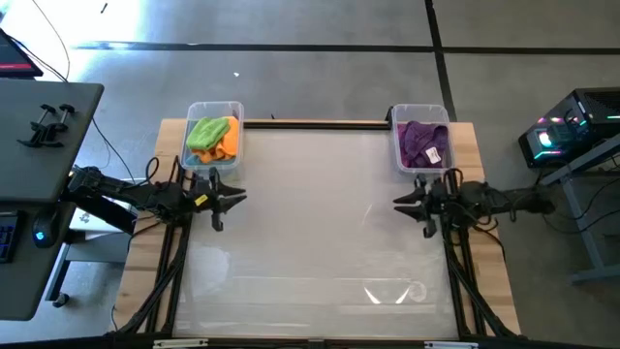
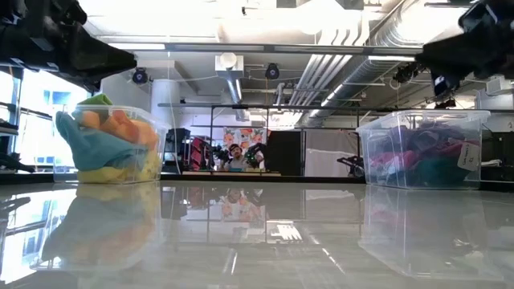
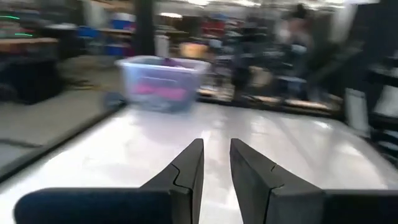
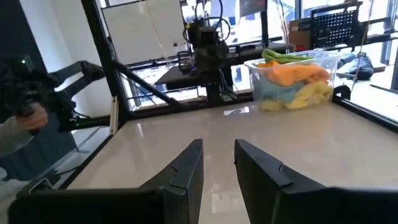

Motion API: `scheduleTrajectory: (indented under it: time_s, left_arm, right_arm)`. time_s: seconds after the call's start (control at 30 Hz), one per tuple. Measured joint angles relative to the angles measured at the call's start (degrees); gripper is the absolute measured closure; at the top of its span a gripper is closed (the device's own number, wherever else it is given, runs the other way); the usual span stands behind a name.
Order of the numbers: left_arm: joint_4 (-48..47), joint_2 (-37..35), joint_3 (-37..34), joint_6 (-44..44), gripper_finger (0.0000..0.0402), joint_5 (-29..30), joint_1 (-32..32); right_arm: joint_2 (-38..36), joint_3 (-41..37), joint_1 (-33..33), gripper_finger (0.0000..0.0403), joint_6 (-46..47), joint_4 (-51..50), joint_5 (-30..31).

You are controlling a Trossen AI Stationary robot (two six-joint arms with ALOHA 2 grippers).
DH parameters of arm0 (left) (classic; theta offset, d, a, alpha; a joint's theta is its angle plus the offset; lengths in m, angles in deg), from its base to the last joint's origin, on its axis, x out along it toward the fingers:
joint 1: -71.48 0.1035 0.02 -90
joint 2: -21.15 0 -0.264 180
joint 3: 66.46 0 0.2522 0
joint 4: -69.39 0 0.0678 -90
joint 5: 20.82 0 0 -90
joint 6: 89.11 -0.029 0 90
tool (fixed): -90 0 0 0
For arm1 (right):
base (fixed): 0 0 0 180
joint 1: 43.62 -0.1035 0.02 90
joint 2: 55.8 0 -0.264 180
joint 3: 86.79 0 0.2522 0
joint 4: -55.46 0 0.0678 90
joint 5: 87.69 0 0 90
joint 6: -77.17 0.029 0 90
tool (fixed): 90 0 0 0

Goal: Sort towels by color in basket
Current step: Return to Home Position

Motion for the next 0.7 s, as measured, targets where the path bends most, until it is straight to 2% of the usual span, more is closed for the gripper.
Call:
scheduleTrajectory:
  time_s: [0.1, 0.3, 0.37, 0.47, 0.6, 0.7]
  left_arm:
    - [-0.2, 0.0, 0.0, -0.3, 0.0347, -7.3, 0.0]
    - [-3.2, -1.1, 0.0, -1.3, 0.0386, -7.0, 3.4]
    - [-4.6, -1.9, 0.0, -1.4, 0.0397, -11.0, 5.7]
    - [-4.8, -2.9, 0.0, -1.4, 0.0398, -14.5, 9.6]
    - [-5.8, -4.6, 0.0, -2.3, 0.0401, -14.9, 14.6]
    - [-11.2, -7.3, 0.0, -2.7, 0.0401, -15.0, 17.8]
  right_arm:
    - [0.0, -2.9, 1.4, 0.0316, 1.1, 2.2, -1.7]
    - [0.3, -4.4, 4.3, 0.0316, 1.1, 5.5, -5.8]
    - [0.3, -4.4, 4.9, 0.0316, 1.1, 5.5, -6.5]
    - [0.2, -4.4, 5.5, 0.0317, 1.0, 5.5, -6.8]
    - [0.3, -4.4, 5.8, 0.0332, 1.4, 5.5, -6.9]
    - [0.3, -4.4, 5.8, 0.0352, 1.1, 5.5, -7.2]
